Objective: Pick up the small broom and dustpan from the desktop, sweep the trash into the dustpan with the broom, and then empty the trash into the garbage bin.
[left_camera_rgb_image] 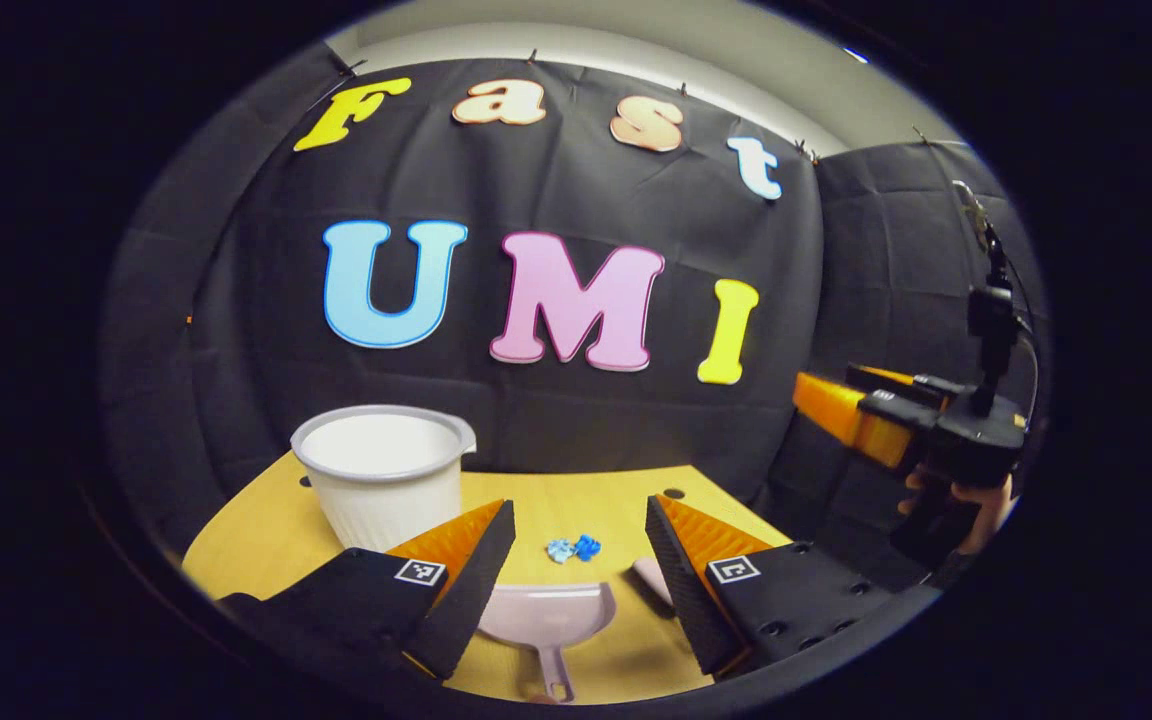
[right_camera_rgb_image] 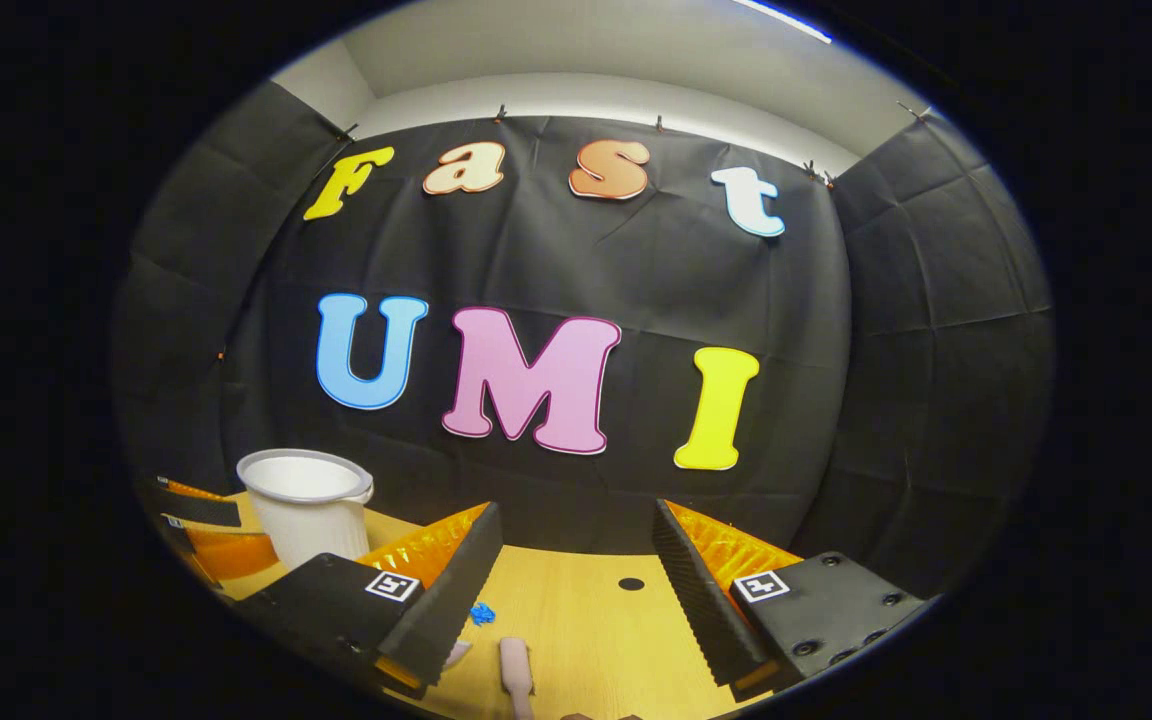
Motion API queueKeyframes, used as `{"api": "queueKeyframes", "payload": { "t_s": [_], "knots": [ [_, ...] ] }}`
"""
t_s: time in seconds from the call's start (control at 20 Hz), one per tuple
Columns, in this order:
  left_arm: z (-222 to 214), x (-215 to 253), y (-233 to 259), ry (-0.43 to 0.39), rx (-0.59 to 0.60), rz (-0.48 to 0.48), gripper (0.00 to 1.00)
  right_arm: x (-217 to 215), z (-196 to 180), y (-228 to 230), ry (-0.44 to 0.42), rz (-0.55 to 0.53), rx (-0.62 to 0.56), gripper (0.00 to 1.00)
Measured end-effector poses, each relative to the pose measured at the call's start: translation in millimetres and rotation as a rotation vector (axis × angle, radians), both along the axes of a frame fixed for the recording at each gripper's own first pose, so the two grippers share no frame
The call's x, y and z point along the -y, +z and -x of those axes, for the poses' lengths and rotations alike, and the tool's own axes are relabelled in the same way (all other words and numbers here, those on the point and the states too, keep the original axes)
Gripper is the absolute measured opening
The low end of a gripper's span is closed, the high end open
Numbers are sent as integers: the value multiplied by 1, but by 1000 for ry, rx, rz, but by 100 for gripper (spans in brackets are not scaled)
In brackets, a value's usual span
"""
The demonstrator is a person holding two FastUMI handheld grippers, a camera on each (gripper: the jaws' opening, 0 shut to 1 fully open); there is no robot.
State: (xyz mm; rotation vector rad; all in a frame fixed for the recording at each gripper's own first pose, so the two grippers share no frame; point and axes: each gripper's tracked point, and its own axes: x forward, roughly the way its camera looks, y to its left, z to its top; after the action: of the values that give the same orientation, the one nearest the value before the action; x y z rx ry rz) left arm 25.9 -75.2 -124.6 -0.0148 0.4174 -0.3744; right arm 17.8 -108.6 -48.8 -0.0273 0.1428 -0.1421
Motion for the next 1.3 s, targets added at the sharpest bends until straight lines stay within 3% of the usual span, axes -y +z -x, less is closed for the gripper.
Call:
{"api": "queueKeyframes", "payload": {
  "t_s": [0.15, 0.4, 0.6, 0.75, 0.95, 1.25, 1.3],
  "knots": [
    [13, 4, -61, -40, -198, -88, 78, 8, -10, -31, 15, -3, -63, 98],
    [40, 8, -159, -18, -507, -169, 80, 13, -21, -94, 41, -73, -202, 98],
    [52, 10, -214, -18, -689, -245, 80, 22, -34, -118, 39, -154, -252, 98],
    [44, 8, -235, 8, -786, -227, 80, 24, -35, -134, 57, -167, -294, 98],
    [41, 6, -249, 34, -899, -273, 79, 17, -26, -167, 121, -109, -404, 98],
    [29, 0, -253, -11, -935, -365, 54, 1, 0, -200, 161, -180, -552, 98],
    [27, 2, -253, -11, -947, -369, 53, 2, 3, -205, 162, -185, -574, 98]
  ]
}}
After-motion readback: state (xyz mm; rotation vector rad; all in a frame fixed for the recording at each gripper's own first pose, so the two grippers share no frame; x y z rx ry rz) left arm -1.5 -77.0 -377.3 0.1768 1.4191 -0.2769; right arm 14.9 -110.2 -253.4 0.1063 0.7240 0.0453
